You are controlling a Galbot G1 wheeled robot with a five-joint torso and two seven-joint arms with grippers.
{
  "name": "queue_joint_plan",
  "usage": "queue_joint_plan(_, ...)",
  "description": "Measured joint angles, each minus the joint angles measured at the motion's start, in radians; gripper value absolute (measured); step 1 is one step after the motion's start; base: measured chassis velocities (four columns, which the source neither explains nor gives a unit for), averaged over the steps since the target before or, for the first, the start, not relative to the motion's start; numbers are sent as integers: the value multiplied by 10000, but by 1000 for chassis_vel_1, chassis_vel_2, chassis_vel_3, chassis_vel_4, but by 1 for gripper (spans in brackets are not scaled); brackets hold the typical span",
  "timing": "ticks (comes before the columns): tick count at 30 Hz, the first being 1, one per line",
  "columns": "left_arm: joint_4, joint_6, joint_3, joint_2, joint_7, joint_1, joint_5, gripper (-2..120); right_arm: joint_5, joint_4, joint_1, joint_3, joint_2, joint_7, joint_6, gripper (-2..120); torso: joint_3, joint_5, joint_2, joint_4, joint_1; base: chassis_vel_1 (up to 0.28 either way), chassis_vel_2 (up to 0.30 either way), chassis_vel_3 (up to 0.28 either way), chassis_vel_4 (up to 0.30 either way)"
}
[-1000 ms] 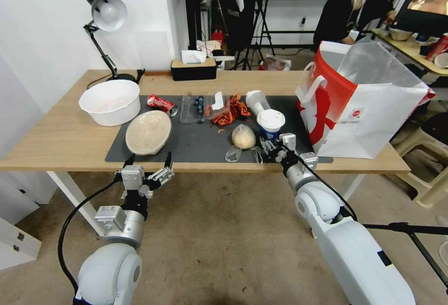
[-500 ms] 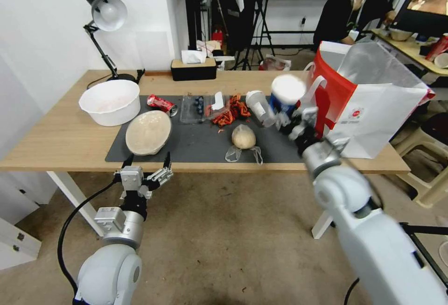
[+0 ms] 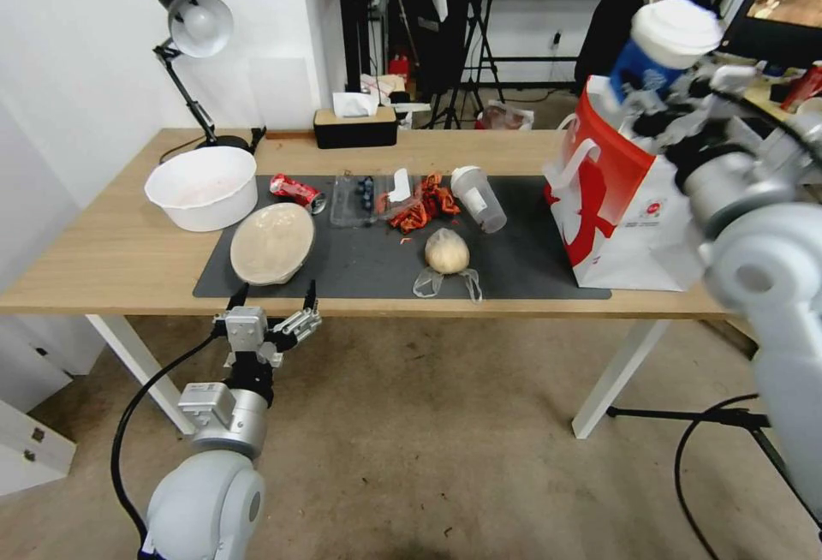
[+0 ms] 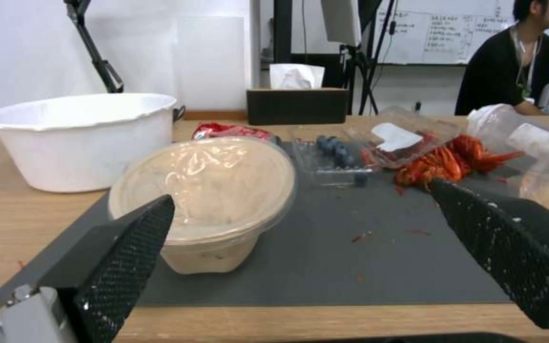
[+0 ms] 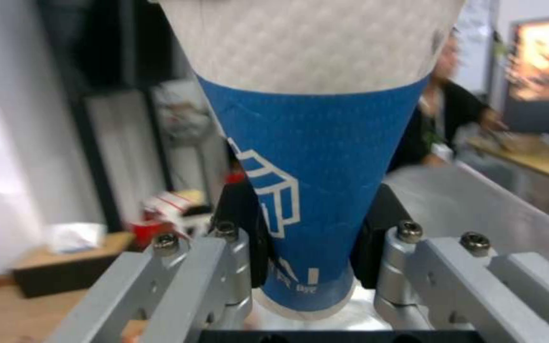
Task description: Pick up the trash from the table and place it into the takeout bag.
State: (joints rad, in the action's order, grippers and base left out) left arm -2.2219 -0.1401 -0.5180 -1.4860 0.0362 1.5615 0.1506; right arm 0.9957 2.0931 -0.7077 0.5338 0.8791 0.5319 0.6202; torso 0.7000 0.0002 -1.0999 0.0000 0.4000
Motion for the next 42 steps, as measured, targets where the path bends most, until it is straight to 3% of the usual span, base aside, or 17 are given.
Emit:
queue_joint_plan(6,30,58,87,2,-10,-6,-31,100,1355,-811,662,-35,-223,1421,905,24,0,-1,0,0,0,0,0,0,0)
queue_joint_plan(9,105,110,164,14,-15,-58,-42,100,3801,-1480,1311,-145,-485,3246,1151,24,0,0,0,2,0,0,0,0,0)
queue_joint_plan(16,213,132,293,8,-19,-153,-73,100,4966,-2157,1741,-422,-912,3941,1152,37,1,0,0,0,0,0,0,0,0)
queue_joint_plan(19,235,134,342,8,-22,-174,-84,100,5369,-2368,1823,-503,-1037,4139,1151,34,1,-1,0,1,1,0,0,0,0)
queue_joint_plan(22,268,134,398,35,-29,-189,-110,100,5808,-2554,1830,-588,-1101,4377,1168,18,0,0,0,0,0,0,0,0,0)
queue_joint_plan(26,281,152,412,36,-38,-179,-175,100,6043,-2494,1820,-549,-1063,4495,1165,14,1,-1,0,2,0,0,0,0,0)
queue_joint_plan(28,282,160,413,37,-38,-176,-184,100,6067,-2487,1818,-535,-1062,4509,1163,17,1,-2,0,1,1,0,0,0,0)
queue_joint_plan(42,261,206,384,31,-45,-132,-203,100,6214,-2334,1794,-419,-1094,4600,1129,70,0,-1,0,0,0,0,0,0,0)
